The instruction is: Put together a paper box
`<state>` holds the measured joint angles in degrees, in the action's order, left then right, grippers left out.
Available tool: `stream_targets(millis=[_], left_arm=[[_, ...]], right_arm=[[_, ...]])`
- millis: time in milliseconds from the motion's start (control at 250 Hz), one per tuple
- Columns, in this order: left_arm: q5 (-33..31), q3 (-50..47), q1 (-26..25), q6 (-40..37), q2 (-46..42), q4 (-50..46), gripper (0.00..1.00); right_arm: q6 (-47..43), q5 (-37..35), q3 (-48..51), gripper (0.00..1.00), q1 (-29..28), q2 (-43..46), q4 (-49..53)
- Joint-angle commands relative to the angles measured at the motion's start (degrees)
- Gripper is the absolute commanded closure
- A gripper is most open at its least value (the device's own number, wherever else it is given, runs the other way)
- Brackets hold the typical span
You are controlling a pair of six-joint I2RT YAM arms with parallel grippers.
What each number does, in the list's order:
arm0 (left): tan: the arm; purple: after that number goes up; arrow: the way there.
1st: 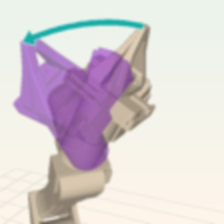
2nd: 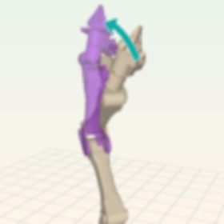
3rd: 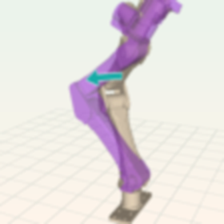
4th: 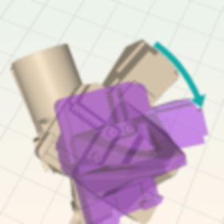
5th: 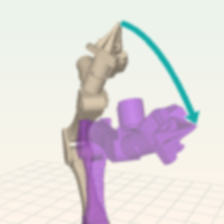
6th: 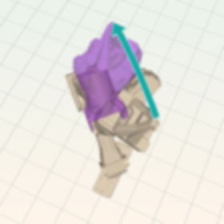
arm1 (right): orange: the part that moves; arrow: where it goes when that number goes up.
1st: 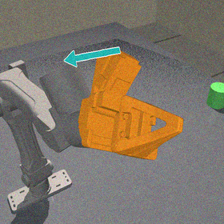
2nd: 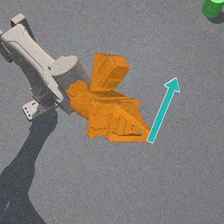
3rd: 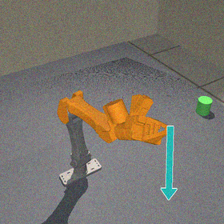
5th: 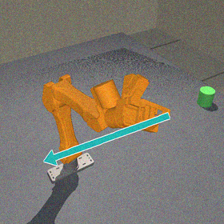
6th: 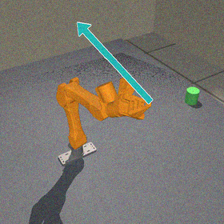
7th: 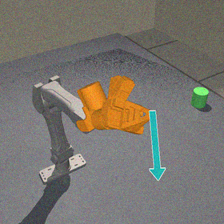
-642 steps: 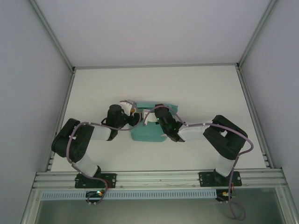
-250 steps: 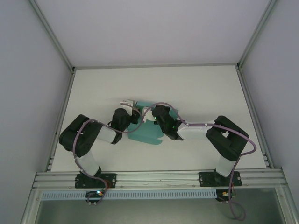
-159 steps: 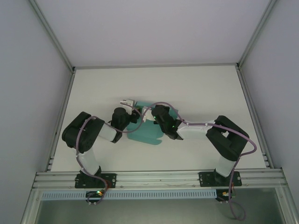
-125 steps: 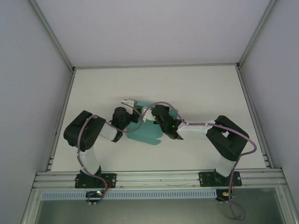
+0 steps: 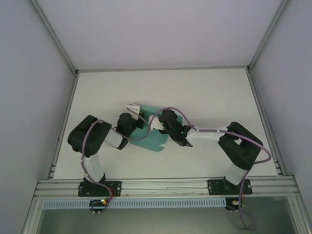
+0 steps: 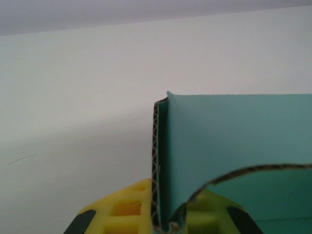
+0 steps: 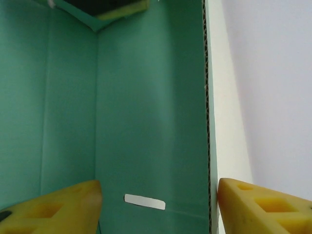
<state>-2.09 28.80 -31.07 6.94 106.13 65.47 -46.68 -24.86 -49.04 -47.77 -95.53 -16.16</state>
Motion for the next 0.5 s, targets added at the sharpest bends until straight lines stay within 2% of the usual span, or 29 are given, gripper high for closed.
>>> stream_targets(millis=[0, 24, 32, 108, 196, 292, 371, 499], left_arm=[[-1.65, -0.58, -0.44, -1.30, -0.37, 2.75, 1.00], [-1.19, -0.58, -0.55, -1.19, -0.61, 2.44, 1.00], [-1.17, -0.58, -0.63, -1.13, -0.65, 2.37, 1.00], [-0.01, -0.57, -1.17, -0.59, -0.70, 2.39, 1.00], [0.43, -0.28, -2.16, -0.96, -0.33, 2.28, 1.00], [-0.02, 0.47, -3.36, -1.84, 0.28, 1.28, 1.00], [1.29, 0.64, -4.05, -1.56, 1.05, 2.41, 1.00], [2.01, 1.34, -4.87, -1.34, 2.36, 3.13, 1.00]], right_arm=[[8.38, 11.61, 1.03, 0.16, 0.56, 8.77, 6.09], [9.67, 14.42, 1.21, 0.02, 0.77, 10.58, 6.75], [10.09, 15.42, 1.29, 0.00, 0.89, 11.14, 6.95], [14.77, 24.06, 1.49, 0.00, 2.54, 15.17, 8.28], [20.51, 28.93, 0.79, 0.00, 5.48, 19.15, 8.24], [27.15, 29.43, -1.15, 0.00, 9.88, 19.14, 6.50], [31.44, 28.82, -6.00, 0.00, 12.69, 16.03, 9.46], [32.62, 27.62, -15.51, 0.00, 13.05, 7.70, 16.86]])
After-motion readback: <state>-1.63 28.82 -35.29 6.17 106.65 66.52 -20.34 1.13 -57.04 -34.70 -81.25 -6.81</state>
